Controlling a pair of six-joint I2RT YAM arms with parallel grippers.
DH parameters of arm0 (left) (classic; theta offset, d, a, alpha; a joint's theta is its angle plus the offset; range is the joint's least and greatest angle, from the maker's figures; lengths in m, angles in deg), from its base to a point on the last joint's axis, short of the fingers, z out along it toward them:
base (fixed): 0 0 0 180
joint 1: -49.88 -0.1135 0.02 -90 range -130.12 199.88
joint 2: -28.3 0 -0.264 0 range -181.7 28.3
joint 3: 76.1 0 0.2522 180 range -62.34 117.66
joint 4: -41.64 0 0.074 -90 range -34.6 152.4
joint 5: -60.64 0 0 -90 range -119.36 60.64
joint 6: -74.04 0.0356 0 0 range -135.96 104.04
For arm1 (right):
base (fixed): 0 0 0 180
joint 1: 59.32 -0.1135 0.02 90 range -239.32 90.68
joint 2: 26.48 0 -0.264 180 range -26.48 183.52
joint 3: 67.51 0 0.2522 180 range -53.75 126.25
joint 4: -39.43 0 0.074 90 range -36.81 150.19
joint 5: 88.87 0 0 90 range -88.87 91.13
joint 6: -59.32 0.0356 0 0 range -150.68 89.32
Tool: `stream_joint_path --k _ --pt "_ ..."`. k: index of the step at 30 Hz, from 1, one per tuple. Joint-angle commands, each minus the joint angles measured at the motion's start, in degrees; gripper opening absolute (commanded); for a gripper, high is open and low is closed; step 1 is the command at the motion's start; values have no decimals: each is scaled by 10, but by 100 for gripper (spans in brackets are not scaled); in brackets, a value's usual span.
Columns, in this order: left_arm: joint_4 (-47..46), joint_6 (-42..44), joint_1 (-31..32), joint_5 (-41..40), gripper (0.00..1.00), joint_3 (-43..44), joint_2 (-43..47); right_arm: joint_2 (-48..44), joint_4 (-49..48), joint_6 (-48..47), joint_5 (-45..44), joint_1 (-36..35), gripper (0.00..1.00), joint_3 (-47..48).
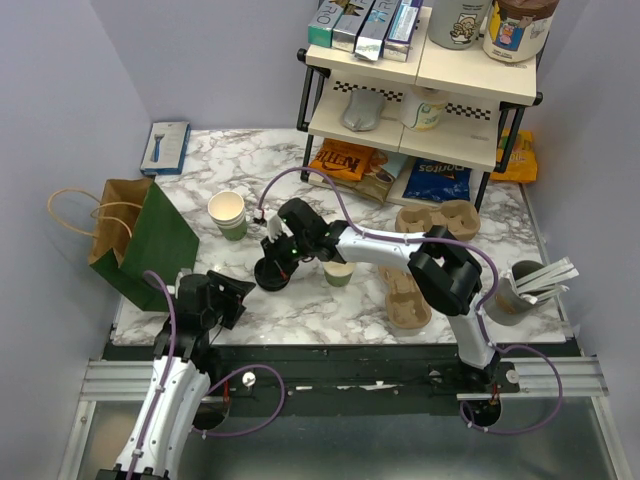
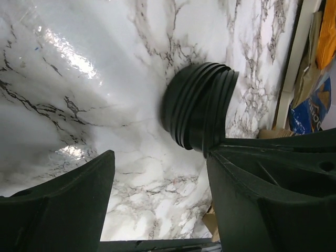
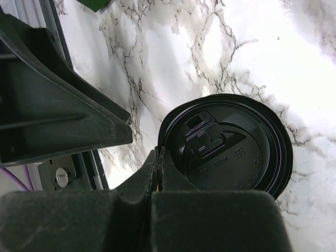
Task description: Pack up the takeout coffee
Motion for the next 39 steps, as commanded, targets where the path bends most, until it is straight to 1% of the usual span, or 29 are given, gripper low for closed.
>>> stream_joint_path --k 1,9,13,16,25,31,34,39 --pt "-38 -19 -3 14 77 -7 -8 12 -8 39 1 4 1 -10" --pt "-74 -39 -3 12 77 -21 -27 19 -12 72 32 6 1 -13" --pt "-86 -51 -3 7 77 -29 -25 18 -12 71 30 7 1 -11" --pt "-109 -61 -3 17 77 -40 -26 19 -12 71 32 8 1 -10" --pt "-136 -72 -3 33 77 -50 -29 23 -12 66 36 7 1 -8" --pt "-140 -72 -3 34 77 -51 -40 21 -12 63 33 7 1 -8" --pt "-128 -61 -3 37 77 -45 -50 21 -12 64 34 10 1 -5" --pt "-112 -62 -3 34 77 -43 -34 21 -12 72 27 11 1 -6"
